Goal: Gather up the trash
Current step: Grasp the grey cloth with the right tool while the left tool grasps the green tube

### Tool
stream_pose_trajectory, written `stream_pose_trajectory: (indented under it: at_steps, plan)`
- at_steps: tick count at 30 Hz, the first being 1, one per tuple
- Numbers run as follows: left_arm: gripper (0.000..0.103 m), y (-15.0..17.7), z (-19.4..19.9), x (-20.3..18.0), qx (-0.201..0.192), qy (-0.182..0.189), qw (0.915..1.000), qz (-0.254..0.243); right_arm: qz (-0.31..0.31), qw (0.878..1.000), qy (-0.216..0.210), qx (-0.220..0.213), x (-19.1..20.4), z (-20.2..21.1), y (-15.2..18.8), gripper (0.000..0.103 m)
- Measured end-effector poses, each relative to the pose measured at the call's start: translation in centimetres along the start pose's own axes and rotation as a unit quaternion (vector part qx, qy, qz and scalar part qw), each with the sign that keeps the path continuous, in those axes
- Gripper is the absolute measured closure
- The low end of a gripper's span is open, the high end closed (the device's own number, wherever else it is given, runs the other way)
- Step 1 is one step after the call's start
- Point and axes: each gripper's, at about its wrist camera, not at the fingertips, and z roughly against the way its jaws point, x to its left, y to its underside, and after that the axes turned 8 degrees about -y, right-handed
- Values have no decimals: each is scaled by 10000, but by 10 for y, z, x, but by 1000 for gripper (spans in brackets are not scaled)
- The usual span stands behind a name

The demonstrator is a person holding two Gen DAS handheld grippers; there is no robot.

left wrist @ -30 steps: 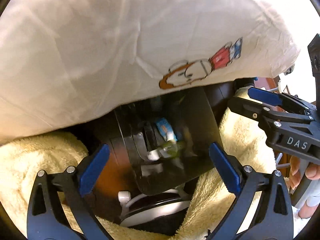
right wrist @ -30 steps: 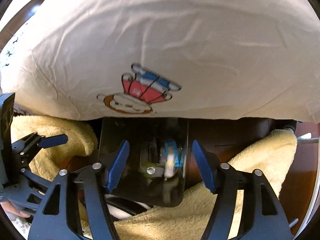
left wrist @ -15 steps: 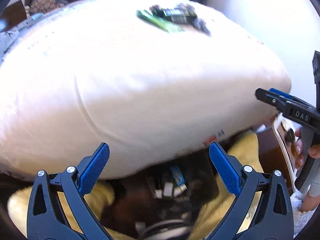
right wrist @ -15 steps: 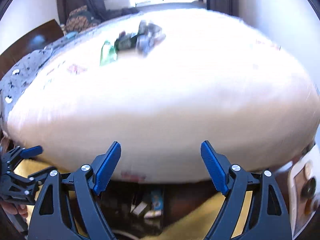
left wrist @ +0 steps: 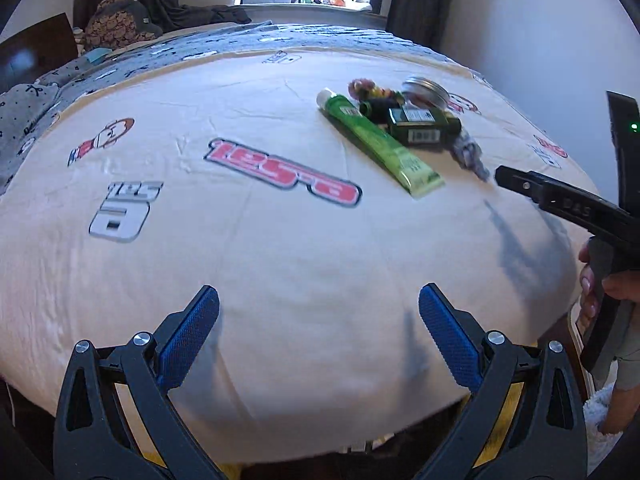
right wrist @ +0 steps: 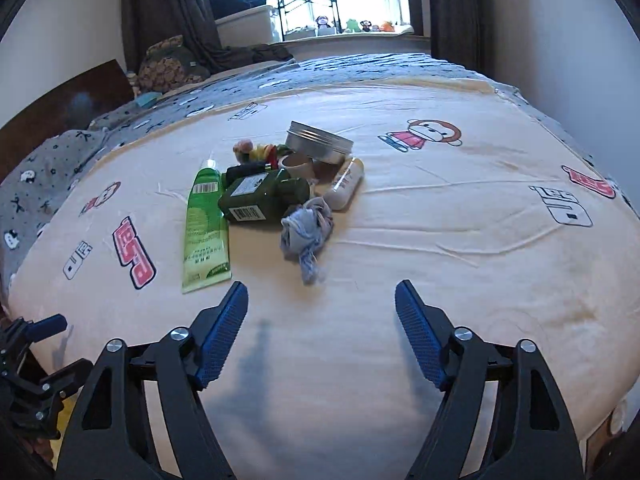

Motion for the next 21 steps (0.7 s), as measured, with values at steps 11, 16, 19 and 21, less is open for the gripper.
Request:
stream_pose_trajectory:
  at_steps: [11,16,19,21]
  plan:
    - [8,-60,-38,-12,-90,-19,9999,65,230,9993,225,195,0,-47,-21,72]
    - [9,-90,-64,-25,6,25,9999,141,356,9989,278,126,1,-39,-14,76]
    - [14,-105,-79,-33,55,74,9998,170,393,9989,207,119,0,-28,-6,76]
    - [17,-113,-90,-38,128,48,9998,170,405,9990,164,107,-1,-21,1,76]
